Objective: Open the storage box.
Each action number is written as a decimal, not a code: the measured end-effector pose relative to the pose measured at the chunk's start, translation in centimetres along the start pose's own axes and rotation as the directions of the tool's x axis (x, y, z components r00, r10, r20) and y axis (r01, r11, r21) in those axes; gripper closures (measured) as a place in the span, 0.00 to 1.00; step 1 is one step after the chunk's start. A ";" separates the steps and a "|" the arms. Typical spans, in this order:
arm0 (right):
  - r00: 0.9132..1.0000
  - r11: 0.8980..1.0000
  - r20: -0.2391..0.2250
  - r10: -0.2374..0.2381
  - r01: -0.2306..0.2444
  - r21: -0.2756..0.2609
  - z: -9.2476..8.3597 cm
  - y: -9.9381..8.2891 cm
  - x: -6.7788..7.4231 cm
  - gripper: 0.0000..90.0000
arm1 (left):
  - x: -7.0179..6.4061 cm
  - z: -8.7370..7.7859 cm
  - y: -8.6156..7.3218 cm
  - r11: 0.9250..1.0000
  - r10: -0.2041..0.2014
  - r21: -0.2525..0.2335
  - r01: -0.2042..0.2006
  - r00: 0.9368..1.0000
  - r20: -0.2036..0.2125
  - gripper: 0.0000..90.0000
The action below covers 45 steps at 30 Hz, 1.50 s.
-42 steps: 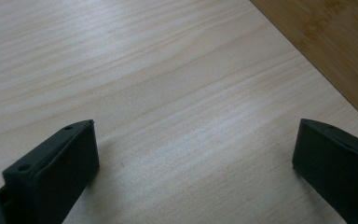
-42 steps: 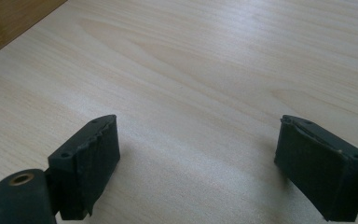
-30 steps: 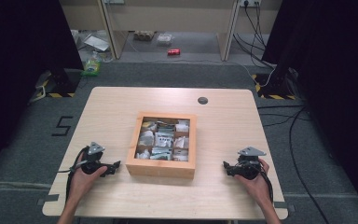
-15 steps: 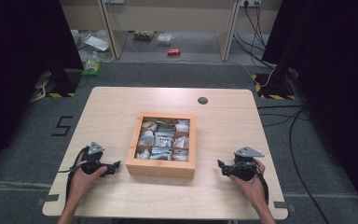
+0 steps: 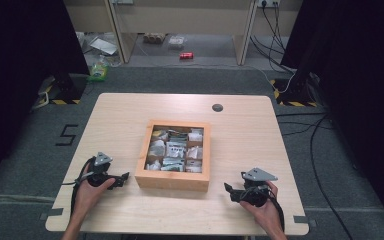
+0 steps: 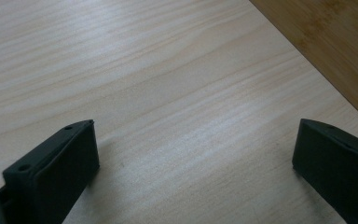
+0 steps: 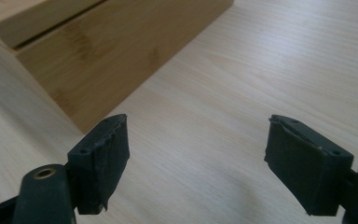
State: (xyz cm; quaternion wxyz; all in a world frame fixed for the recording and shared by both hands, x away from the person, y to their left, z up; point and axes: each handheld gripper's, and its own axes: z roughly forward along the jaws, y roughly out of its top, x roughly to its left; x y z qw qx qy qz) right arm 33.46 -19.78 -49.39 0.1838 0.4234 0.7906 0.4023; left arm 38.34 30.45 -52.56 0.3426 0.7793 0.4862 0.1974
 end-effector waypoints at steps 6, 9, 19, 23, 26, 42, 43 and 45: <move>0.999 1.000 -0.038 -0.020 0.020 0.004 0.3 0.1 1.1 0.31 | 0.0 0.0 0.0 1.000 0.000 0.000 0.000 1.000 0.000 0.00; 0.998 1.000 -0.055 -0.029 0.028 -0.008 0.3 0.3 1.4 0.35 | 0.0 0.0 0.0 1.000 0.000 0.000 0.000 1.000 0.000 0.00; 0.991 0.998 -0.124 -0.055 0.051 -0.029 0.0 0.9 3.0 0.40 | 0.0 0.0 0.0 1.000 0.000 0.000 0.000 1.000 0.000 0.00; 0.987 0.997 -0.143 -0.068 0.063 -0.034 0.0 1.0 3.6 0.42 | 0.0 0.0 0.0 1.000 0.000 0.000 0.000 1.000 0.000 0.00; 0.984 0.995 -0.155 -0.089 0.083 -0.047 0.1 1.1 4.1 0.47 | 0.0 0.0 0.0 1.000 0.000 0.000 0.000 1.000 0.000 0.00; 0.976 0.990 -0.173 -0.130 0.118 -0.077 0.7 1.8 5.1 0.59 | 0.0 0.0 0.0 1.000 0.000 0.000 0.000 1.000 0.000 0.00; 0.976 0.990 -0.174 -0.133 0.120 -0.079 0.7 1.9 5.2 0.60 | 0.0 0.0 0.0 1.000 0.000 0.000 0.000 1.000 0.000 0.00; 0.975 0.989 -0.174 -0.136 0.123 -0.084 0.7 1.9 5.3 0.60 | 0.0 0.0 0.0 1.000 0.000 0.000 0.000 1.000 0.000 0.00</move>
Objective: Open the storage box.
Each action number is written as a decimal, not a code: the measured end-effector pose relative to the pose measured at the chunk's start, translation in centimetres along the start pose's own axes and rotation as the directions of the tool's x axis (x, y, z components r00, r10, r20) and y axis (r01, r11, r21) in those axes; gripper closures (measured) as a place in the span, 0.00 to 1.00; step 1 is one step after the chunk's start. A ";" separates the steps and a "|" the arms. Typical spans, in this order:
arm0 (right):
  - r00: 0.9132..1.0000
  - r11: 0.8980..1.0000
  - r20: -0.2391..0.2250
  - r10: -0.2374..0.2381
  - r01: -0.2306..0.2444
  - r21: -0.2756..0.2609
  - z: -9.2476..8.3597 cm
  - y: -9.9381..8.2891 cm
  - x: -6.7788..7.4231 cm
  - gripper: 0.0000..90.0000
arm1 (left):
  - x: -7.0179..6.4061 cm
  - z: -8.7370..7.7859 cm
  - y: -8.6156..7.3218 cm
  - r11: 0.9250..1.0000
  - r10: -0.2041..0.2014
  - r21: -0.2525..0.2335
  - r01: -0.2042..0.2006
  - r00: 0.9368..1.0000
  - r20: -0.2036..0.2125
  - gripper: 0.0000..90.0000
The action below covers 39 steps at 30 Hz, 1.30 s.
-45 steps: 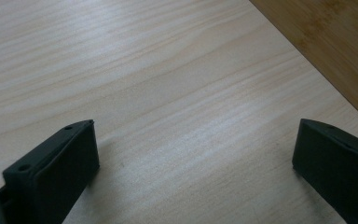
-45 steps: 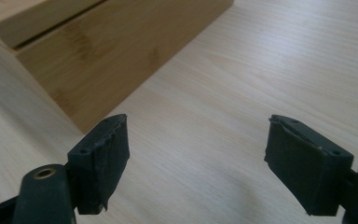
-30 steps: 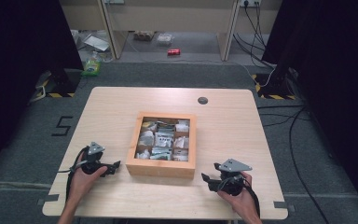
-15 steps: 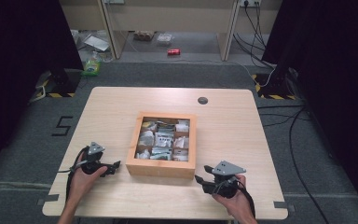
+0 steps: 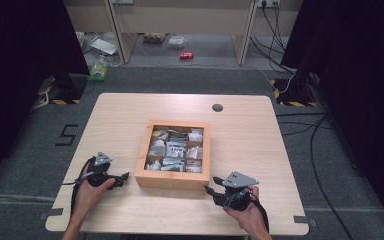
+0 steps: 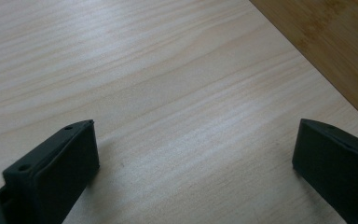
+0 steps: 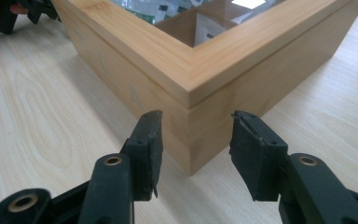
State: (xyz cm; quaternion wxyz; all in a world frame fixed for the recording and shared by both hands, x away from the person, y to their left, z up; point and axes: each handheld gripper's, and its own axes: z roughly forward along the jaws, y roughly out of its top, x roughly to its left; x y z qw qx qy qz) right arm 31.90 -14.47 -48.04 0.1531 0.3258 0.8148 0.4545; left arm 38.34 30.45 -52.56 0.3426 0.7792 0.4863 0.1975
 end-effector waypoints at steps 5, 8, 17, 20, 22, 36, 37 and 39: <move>1.000 1.000 0.001 -0.013 0.013 -0.004 0.4 0.3 0.3 0.63 | 0.0 0.0 0.0 1.000 0.000 0.000 0.000 1.000 0.000 0.00; 1.000 1.000 0.000 -0.012 0.012 -0.001 0.7 0.4 0.4 0.64 | 0.0 0.0 0.0 1.000 0.000 0.000 0.000 1.000 0.000 0.00; 1.000 0.999 0.013 -0.005 0.006 -0.034 0.8 0.6 0.3 0.63 | 0.0 0.0 0.0 1.000 0.000 0.000 0.000 1.000 0.000 0.00; 1.000 0.999 0.020 -0.017 0.018 -0.030 0.8 0.7 0.4 0.63 | 0.0 0.0 0.0 1.000 0.000 0.000 0.000 1.000 0.000 0.00; 1.000 0.999 0.021 -0.015 0.015 -0.030 0.8 0.7 0.4 0.63 | 0.0 0.0 0.0 1.000 0.000 0.000 0.000 1.000 0.000 0.00; 1.000 0.998 0.016 0.002 -0.001 -0.067 0.8 1.2 0.4 0.62 | 0.0 0.0 0.0 1.000 0.000 0.000 0.000 1.000 0.000 0.00; 1.000 0.997 0.012 0.003 -0.002 -0.073 0.7 1.3 0.4 0.62 | 0.0 0.0 0.0 1.000 0.000 0.000 0.000 1.000 0.000 0.00; 1.000 0.997 0.009 0.007 -0.006 -0.081 0.7 1.4 0.3 0.62 | 0.0 0.0 0.0 1.000 0.000 0.000 0.000 1.000 0.000 0.00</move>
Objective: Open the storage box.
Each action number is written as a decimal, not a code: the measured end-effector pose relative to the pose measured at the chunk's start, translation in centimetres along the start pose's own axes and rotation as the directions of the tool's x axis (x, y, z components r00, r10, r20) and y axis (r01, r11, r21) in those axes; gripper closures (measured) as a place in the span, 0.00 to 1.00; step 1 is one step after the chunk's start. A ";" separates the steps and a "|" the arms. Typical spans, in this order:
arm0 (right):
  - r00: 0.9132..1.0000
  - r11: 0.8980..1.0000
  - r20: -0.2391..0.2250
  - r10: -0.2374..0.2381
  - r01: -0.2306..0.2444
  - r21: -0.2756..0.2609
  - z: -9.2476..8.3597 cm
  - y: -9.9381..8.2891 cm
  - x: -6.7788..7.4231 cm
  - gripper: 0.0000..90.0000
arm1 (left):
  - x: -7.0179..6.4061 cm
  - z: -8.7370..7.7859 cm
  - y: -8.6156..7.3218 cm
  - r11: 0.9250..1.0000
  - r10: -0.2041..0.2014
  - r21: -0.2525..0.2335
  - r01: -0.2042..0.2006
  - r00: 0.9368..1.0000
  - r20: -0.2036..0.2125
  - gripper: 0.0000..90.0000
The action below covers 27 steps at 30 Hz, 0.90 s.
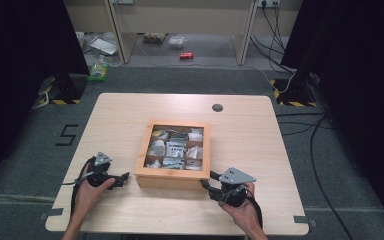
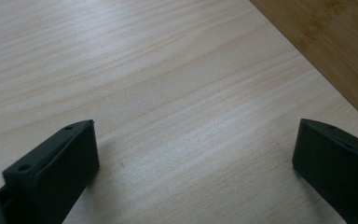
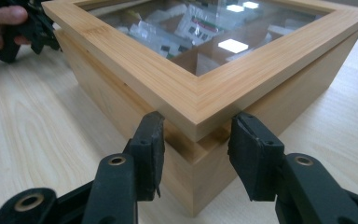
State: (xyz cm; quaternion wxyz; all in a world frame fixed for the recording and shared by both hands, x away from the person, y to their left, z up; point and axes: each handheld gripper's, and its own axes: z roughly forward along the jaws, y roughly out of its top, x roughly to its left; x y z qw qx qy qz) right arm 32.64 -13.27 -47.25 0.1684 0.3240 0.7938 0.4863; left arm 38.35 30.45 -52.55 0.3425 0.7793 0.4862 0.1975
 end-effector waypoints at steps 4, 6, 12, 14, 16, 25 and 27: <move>1.000 1.000 -0.008 -0.002 0.002 -0.018 0.0 0.7 -0.3 0.62 | 0.0 0.0 0.0 1.000 0.000 0.000 0.000 1.000 0.000 0.00; 1.000 1.000 -0.007 0.001 -0.001 -0.028 0.0 1.0 -0.4 0.62 | 0.0 0.0 0.0 1.000 0.000 0.000 0.000 1.000 0.000 0.00; 1.000 0.998 -0.003 0.001 -0.001 -0.059 0.1 2.2 -1.0 0.62 | 0.0 0.0 0.0 1.000 -0.001 0.000 0.001 1.000 0.000 0.00; 1.000 0.997 -0.007 0.009 -0.009 -0.074 0.1 2.7 -1.3 0.63 | 0.0 0.0 0.0 1.000 0.000 0.000 0.000 1.000 0.000 0.00; 1.000 0.996 -0.003 0.012 -0.013 -0.084 0.2 3.1 -1.6 0.63 | 0.0 0.0 0.0 1.000 0.000 0.000 0.000 1.000 0.000 0.00; 1.000 0.994 0.009 0.029 -0.028 -0.103 1.3 4.3 -2.8 0.63 | 0.0 0.0 0.0 1.000 0.000 0.000 0.000 1.000 0.000 0.00; 1.000 0.994 0.014 0.021 -0.019 -0.108 1.4 4.6 -3.0 0.63 | 0.0 0.0 0.0 1.000 -0.001 0.000 0.001 1.000 0.000 0.00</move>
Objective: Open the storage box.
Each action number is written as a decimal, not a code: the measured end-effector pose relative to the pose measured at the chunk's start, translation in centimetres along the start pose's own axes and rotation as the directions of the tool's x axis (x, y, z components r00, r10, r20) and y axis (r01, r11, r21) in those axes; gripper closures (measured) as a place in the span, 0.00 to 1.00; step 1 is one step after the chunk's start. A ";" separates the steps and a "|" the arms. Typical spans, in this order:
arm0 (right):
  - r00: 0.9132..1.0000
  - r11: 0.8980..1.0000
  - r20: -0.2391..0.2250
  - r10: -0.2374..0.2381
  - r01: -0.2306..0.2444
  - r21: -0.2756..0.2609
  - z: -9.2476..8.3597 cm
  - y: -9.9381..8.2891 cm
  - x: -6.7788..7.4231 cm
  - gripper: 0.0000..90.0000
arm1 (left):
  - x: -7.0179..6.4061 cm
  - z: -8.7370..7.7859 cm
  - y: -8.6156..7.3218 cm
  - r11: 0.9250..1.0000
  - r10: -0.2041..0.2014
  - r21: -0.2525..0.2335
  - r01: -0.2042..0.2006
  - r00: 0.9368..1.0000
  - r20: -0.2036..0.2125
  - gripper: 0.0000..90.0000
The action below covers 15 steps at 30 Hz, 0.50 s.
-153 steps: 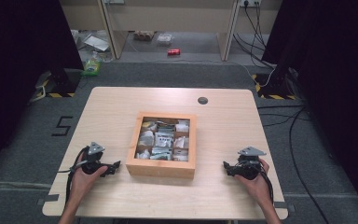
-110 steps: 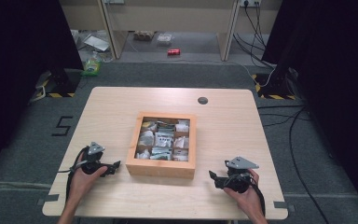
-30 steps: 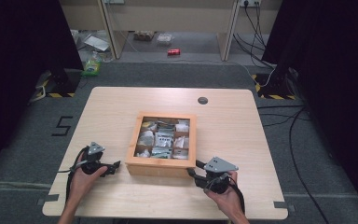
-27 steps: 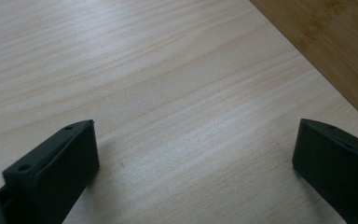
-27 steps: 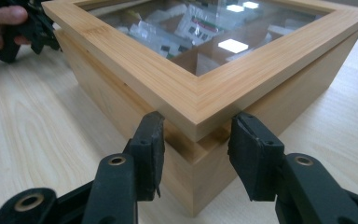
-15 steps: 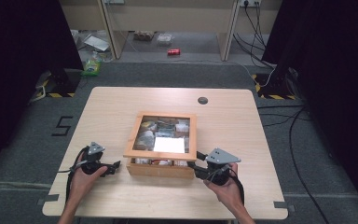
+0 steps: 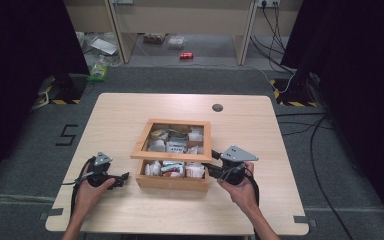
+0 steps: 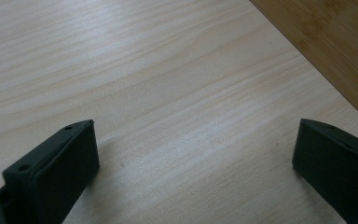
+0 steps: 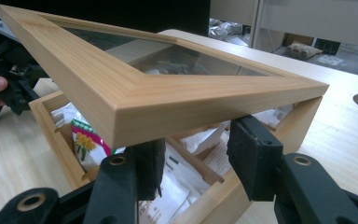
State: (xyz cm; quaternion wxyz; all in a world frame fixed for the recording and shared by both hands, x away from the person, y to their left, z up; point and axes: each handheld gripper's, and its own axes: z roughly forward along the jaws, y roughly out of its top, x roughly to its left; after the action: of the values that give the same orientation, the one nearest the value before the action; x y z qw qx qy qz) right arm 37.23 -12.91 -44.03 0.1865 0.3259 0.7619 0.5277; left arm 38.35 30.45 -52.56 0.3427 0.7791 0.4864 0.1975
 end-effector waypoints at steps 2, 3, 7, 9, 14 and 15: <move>1.000 1.000 0.005 0.002 -0.002 -0.003 0.1 0.3 -0.1 0.63 | 0.0 0.0 0.0 1.000 0.000 0.000 0.000 1.000 0.000 0.00; 1.000 1.000 0.005 0.003 -0.003 -0.005 0.1 0.4 -0.1 0.63 | 0.0 0.0 0.0 1.000 0.001 0.001 -0.001 1.000 0.000 0.00; 1.000 1.000 0.010 0.004 -0.004 -0.025 0.2 1.0 -0.3 0.63 | 0.0 0.0 0.0 1.000 0.000 0.000 0.000 1.000 0.000 0.00; 1.000 1.000 0.010 0.003 -0.003 -0.031 0.3 1.1 -0.4 0.63 | 0.0 0.0 0.0 1.000 0.000 0.000 0.000 1.000 0.000 0.00; 1.000 0.999 0.014 -0.007 0.008 -0.040 1.0 2.0 -0.6 0.64 | 0.0 0.0 0.0 1.000 0.000 0.000 0.000 1.000 0.000 0.00; 1.000 0.999 0.014 -0.010 0.010 -0.039 1.2 2.1 -0.6 0.64 | 0.0 0.0 0.0 1.000 0.000 0.000 0.000 1.000 0.000 0.00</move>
State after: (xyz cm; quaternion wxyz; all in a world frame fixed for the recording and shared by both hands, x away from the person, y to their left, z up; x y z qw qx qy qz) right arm 39.03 -11.98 -42.53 0.2009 0.3222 0.7518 0.5391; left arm 38.34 30.45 -52.55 0.3426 0.7791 0.4864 0.1975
